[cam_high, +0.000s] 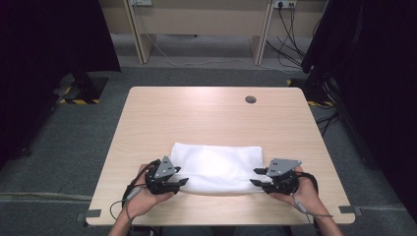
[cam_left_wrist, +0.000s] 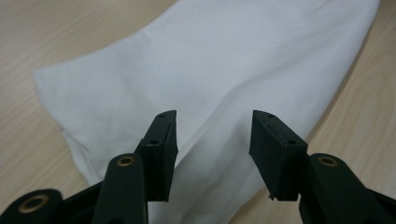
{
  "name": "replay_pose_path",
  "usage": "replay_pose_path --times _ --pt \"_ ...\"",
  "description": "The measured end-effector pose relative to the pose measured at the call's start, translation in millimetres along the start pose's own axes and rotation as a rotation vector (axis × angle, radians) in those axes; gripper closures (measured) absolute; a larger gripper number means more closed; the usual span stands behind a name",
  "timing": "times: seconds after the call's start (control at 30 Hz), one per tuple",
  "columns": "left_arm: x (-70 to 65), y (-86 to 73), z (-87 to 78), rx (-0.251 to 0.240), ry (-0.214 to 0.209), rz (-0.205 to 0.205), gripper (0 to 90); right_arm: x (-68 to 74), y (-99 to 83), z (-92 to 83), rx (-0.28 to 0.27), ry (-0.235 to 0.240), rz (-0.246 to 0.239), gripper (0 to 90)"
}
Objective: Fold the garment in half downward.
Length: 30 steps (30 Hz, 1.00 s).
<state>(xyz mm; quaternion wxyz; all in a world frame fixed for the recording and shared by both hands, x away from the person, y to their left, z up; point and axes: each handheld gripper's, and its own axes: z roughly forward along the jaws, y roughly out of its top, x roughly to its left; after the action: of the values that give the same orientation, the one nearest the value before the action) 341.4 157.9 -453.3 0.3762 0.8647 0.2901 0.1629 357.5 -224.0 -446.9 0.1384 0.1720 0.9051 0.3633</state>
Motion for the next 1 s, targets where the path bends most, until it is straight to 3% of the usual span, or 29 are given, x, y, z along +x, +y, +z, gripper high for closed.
replay_pose_path --times 0.13,0.3,0.53,0.6,0.63,0.67,0.7,0.73,0.8,0.83,0.87,0.9,1.0 --pt "13.0 0.1 4.6 0.016 -0.005 -0.063 53.6 -5.6 -2.8 7.8 0.033 0.013 0.036 59.9" --pt "16.9 -3.9 11.4 0.061 -0.001 -0.063 55.1 -9.2 -10.0 12.9 0.066 0.013 0.055 60.0" --pt "19.1 -3.5 17.0 0.071 0.024 -0.072 54.2 -12.7 -11.2 13.3 0.069 -0.015 0.077 59.9" --pt "20.8 -0.6 16.8 0.067 0.030 -0.080 53.7 -12.7 -11.2 13.3 0.069 -0.015 0.077 59.9" --pt "22.0 5.8 12.2 0.021 0.025 -0.098 53.7 -13.6 -8.4 11.6 0.050 -0.029 0.084 59.9" --pt "22.0 5.8 12.2 0.021 0.025 -0.098 54.0 -13.6 -8.4 11.6 0.050 -0.029 0.084 59.9" --pt "22.0 5.8 12.2 0.021 0.025 -0.098 54.0 -14.7 -4.0 6.8 0.004 -0.049 0.110 59.9" --pt "24.3 15.1 9.1 -0.014 0.049 -0.115 54.0 -14.7 -4.0 6.8 0.004 -0.049 0.110 59.9" --pt "24.3 15.1 9.1 -0.014 0.049 -0.115 54.3 -13.5 0.2 6.6 -0.005 -0.054 0.118 59.9" --pt "47.0 30.5 27.4 0.032 0.078 -0.175 54.3 -13.5 0.2 6.6 -0.005 -0.054 0.118 59.6" --pt "47.0 30.5 27.4 0.032 0.078 -0.175 55.7 -13.5 0.2 6.6 -0.005 -0.054 0.118 59.6" --pt "47.0 30.5 27.4 0.032 0.078 -0.175 55.7 -11.5 3.3 20.4 0.047 -0.049 0.118 59.6" --pt "47.0 30.5 27.4 0.032 0.078 -0.175 55.7 -11.5 3.3 20.4 0.047 -0.049 0.118 57.9"
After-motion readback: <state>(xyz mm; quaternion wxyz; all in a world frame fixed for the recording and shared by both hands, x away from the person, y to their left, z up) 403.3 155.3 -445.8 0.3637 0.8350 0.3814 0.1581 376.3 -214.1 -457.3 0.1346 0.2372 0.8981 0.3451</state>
